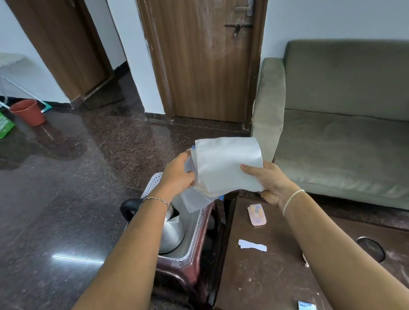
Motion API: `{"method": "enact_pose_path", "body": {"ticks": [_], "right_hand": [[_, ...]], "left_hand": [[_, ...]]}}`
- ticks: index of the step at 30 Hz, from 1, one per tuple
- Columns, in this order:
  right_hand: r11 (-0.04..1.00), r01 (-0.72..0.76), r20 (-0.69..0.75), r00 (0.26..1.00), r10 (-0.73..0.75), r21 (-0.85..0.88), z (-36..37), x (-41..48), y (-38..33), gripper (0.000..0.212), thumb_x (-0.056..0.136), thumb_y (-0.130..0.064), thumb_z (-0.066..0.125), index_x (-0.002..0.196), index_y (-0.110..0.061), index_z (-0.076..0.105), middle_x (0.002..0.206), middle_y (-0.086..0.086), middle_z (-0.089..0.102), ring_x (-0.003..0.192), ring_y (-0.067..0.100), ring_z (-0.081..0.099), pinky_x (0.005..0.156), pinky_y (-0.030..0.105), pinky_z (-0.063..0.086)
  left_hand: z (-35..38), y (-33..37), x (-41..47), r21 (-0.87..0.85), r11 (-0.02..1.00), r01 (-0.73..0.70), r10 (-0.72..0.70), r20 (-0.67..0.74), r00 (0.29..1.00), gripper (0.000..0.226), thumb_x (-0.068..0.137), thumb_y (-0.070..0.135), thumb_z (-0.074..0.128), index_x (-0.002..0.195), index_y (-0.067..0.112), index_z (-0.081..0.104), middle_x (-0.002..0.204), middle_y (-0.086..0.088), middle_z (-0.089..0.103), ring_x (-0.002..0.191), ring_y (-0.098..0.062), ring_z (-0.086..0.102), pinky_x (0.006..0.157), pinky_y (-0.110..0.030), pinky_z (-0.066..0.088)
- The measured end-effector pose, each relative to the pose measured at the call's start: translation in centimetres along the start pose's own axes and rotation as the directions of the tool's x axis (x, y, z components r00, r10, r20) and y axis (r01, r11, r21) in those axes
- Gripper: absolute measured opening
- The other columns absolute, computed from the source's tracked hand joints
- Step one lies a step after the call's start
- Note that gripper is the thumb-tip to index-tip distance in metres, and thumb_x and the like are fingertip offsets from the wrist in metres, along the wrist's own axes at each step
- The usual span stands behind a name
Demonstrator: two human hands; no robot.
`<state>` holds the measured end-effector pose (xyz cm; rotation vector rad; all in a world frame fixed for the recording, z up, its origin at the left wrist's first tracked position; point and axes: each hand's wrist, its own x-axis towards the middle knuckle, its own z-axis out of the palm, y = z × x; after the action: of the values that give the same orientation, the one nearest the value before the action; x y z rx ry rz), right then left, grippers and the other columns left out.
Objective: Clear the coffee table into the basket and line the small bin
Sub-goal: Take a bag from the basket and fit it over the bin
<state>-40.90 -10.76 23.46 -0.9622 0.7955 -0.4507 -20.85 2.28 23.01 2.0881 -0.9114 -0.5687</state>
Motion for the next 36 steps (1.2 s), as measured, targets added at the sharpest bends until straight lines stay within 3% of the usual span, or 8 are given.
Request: {"method": "enact_pose_path", "body": {"ticks": [5,11,16,19,24,28,33,36], "right_hand": [[0.993,-0.006,-0.041,0.999,0.01,0.115,-0.1,0.9,0.2,0.035,0.087,-0.001,0.065,0.122,0.0,0.059,0.117,0.017,0.067,0.106,0.036,0.065,0.082,0.047,0.057],[0.962,-0.004,-0.087,0.996,0.029,0.274,0.0,2.7,1.0,0.036,0.088,0.0,0.063,0.123,-0.004,0.058,0.115,0.015,0.069,0.093,0.028,0.071,0.067,0.035,0.061],[0.939,0.021,-0.197,0.979,0.051,0.344,1.2,5.1,3.0,0.044,0.087,-0.001,0.064,0.13,-0.005,0.055,0.123,0.015,0.065,0.101,0.029,0.067,0.068,0.033,0.061],[0.934,0.017,-0.243,0.967,0.076,0.358,2.8,6.7,4.5,0.041,0.088,-0.002,0.063,0.129,-0.006,0.056,0.122,0.014,0.066,0.1,0.027,0.067,0.067,0.031,0.061],[0.919,0.028,-0.299,0.949,0.099,0.393,5.7,9.5,6.7,0.032,0.089,0.0,0.061,0.12,-0.007,0.059,0.108,0.011,0.07,0.08,0.021,0.072,0.057,0.026,0.057],[0.924,0.002,-0.327,0.936,0.133,0.383,7.0,11.5,8.5,0.033,0.09,-0.001,0.061,0.123,-0.007,0.058,0.107,0.01,0.07,0.083,0.022,0.071,0.057,0.026,0.057],[0.923,-0.024,-0.378,0.908,0.181,0.384,7.3,13.1,10.4,0.035,0.09,-0.004,0.063,0.124,-0.009,0.058,0.109,0.01,0.07,0.081,0.021,0.072,0.057,0.027,0.056],[0.915,-0.018,-0.403,0.894,0.195,0.402,7.0,13.5,11.2,0.035,0.089,-0.004,0.064,0.124,-0.009,0.059,0.11,0.011,0.07,0.08,0.021,0.073,0.057,0.026,0.056]], "left_hand": [[-1.2,-1.0,1.4,0.043,0.999,-0.017,0.018,-0.025,1.0,0.067,0.085,-0.003,0.048,0.143,0.029,0.041,0.139,-0.004,0.051,0.074,-0.014,0.068,0.068,-0.028,0.058],[-2.2,-4.2,4.7,0.135,0.991,0.016,-0.019,0.023,1.0,0.065,0.088,-0.001,0.047,0.145,0.028,0.039,0.129,-0.012,0.06,0.074,-0.015,0.069,0.08,-0.037,0.058],[-3.6,-7.3,7.4,0.159,0.987,0.037,-0.046,0.051,0.998,0.063,0.089,0.0,0.046,0.144,0.03,0.04,0.134,-0.01,0.055,0.08,-0.016,0.069,0.08,-0.038,0.058],[-4.6,-8.8,9.3,0.196,0.98,0.026,-0.04,0.066,0.997,0.061,0.089,0.001,0.045,0.144,0.029,0.041,0.13,-0.012,0.058,0.082,-0.018,0.07,0.073,-0.03,0.055],[-5.6,-10.8,12.5,0.278,0.961,-0.009,-0.026,0.123,0.992,0.061,0.09,-0.001,0.045,0.145,0.026,0.041,0.145,-0.007,0.047,0.094,-0.027,0.069,0.087,-0.039,0.055],[-5.8,-12.3,14.5,0.362,0.931,-0.047,-0.025,0.19,0.982,0.064,0.088,-0.003,0.043,0.145,0.026,0.04,0.14,-0.012,0.052,0.096,-0.031,0.067,0.086,-0.041,0.054],[-4.8,-14.1,16.1,0.545,0.821,-0.168,0.001,0.292,0.956,0.069,0.085,-0.008,0.04,0.146,0.026,0.039,0.134,-0.009,0.057,0.096,-0.034,0.064,0.07,-0.032,0.047],[-3.7,-15.0,16.9,0.622,0.749,-0.228,-0.027,0.372,0.928,0.069,0.087,-0.005,0.039,0.148,0.028,0.035,0.143,-0.008,0.049,0.119,-0.032,0.055,0.087,-0.037,0.047]]}}
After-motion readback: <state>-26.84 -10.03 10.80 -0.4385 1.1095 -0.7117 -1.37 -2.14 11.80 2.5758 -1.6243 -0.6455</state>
